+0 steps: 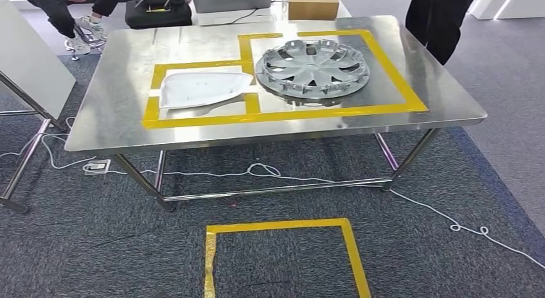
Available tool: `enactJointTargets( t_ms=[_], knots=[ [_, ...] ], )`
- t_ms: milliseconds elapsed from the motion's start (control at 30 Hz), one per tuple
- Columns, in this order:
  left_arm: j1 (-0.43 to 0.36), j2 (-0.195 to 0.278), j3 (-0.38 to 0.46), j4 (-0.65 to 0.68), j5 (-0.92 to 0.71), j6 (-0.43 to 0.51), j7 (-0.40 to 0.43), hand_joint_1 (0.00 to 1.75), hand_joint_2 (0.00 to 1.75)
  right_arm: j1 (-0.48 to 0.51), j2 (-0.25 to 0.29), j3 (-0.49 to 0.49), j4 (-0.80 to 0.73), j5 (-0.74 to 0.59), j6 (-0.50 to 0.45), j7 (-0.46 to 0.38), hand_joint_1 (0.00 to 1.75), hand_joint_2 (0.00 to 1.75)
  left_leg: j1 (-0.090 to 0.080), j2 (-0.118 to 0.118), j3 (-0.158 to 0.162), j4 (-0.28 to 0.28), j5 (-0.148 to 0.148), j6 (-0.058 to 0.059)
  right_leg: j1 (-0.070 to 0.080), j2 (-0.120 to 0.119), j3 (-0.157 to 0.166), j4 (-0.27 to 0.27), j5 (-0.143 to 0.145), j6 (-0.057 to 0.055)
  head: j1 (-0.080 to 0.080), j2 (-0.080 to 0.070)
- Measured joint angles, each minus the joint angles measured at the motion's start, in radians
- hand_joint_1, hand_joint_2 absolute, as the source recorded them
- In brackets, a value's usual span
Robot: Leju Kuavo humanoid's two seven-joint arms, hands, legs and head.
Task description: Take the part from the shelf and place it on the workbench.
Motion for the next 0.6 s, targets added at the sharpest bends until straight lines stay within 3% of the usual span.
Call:
enactJointTargets(
  t_ms=[33,100,167,200,233,267,333,400,500,533,600],
  knots=[
    [0.001,0.0,0.0,0.0,0.0,0.0,0.0,0.0,0.0,0.0,0.0,0.0,0.0,0.0,0.0,0.0,0.0,0.0,0.001,0.0,-0.008,0.015,-0.018,-0.005,-0.001,-0.001,-0.005,-0.001,0.007,-0.009,-0.001,0.0],
    [0.001,0.0,0.0,0.0,0.0,0.0,0.0,0.0,0.0,-0.001,0.0,0.0,0.0,0.0,0.0,0.0,0.0,0.0,0.002,0.0,-0.047,0.106,-0.097,-0.013,-0.004,-0.004,-0.02,-0.003,0.023,-0.023,-0.005,0.0],
    [0.001,0.0,0.0,0.0,0.0,0.0,0.0,0.0,0.0,0.0,0.0,0.0,0.0,0.0,-0.001,0.0,0.0,0.0,0.002,0.0,-0.093,0.24,-0.175,-0.019,-0.003,-0.005,-0.043,-0.002,0.038,-0.026,-0.008,0.0],
    [0.001,0.0,0.0,0.0,0.0,0.0,0.0,0.0,0.0,0.001,0.0,0.0,0.0,0.0,-0.001,0.0,0.0,0.0,0.002,0.0,-0.101,0.281,-0.187,-0.02,-0.003,-0.006,-0.054,-0.001,0.046,-0.025,-0.008,0.0],
    [0.002,-0.001,0.0,0.001,0.0,0.0,0.0,0.0,0.0,0.001,0.0,0.0,0.0,0.0,-0.001,0.0,0.0,0.0,0.002,0.0,-0.091,0.286,-0.179,-0.02,-0.003,-0.007,-0.063,0.0,0.053,-0.024,-0.008,0.0],
    [0.002,0.0,0.0,0.001,0.0,0.0,0.0,0.0,0.0,0.002,0.0,0.0,0.0,0.0,-0.001,0.0,0.0,0.0,0.002,0.0,-0.061,0.251,-0.155,-0.019,-0.003,-0.007,-0.072,0.001,0.059,-0.021,-0.008,0.0],
    [-0.001,0.0,0.0,0.001,0.0,0.0,0.0,0.0,0.0,0.002,0.0,0.0,0.0,0.0,-0.001,0.0,0.0,0.0,0.001,0.001,0.039,0.11,-0.106,-0.016,-0.002,-0.007,-0.085,0.005,0.069,-0.014,-0.008,0.0],
    [-0.004,0.0,0.0,0.001,0.0,0.0,0.0,0.0,0.0,0.001,0.0,0.0,0.0,0.0,-0.001,0.0,0.0,0.0,0.0,-0.001,0.106,0.004,-0.089,-0.008,0.002,-0.007,-0.095,0.012,0.079,-0.004,-0.008,0.0],
    [-0.003,0.0,0.0,0.001,0.0,0.0,0.0,0.0,0.0,0.002,0.0,0.0,0.0,0.0,-0.001,0.0,0.0,0.0,0.0,-0.001,0.103,-0.012,-0.084,0.013,0.002,-0.007,-0.103,0.018,0.09,0.012,-0.007,0.0],
    [-0.002,0.0,0.0,0.002,0.0,0.0,0.0,0.0,0.0,0.004,0.0,0.0,0.0,0.0,-0.001,0.0,0.0,0.0,0.001,0.0,0.097,-0.012,-0.078,0.022,0.001,-0.006,-0.111,0.03,0.076,0.017,-0.005,0.0],
    [-0.003,0.0,0.0,0.002,0.0,0.0,0.0,0.0,0.0,0.005,0.0,0.0,0.0,0.0,-0.001,0.0,0.0,0.0,0.003,0.003,0.081,-0.013,-0.062,0.037,-0.001,-0.006,-0.146,0.115,0.003,0.028,-0.001,0.0]
  ],
)
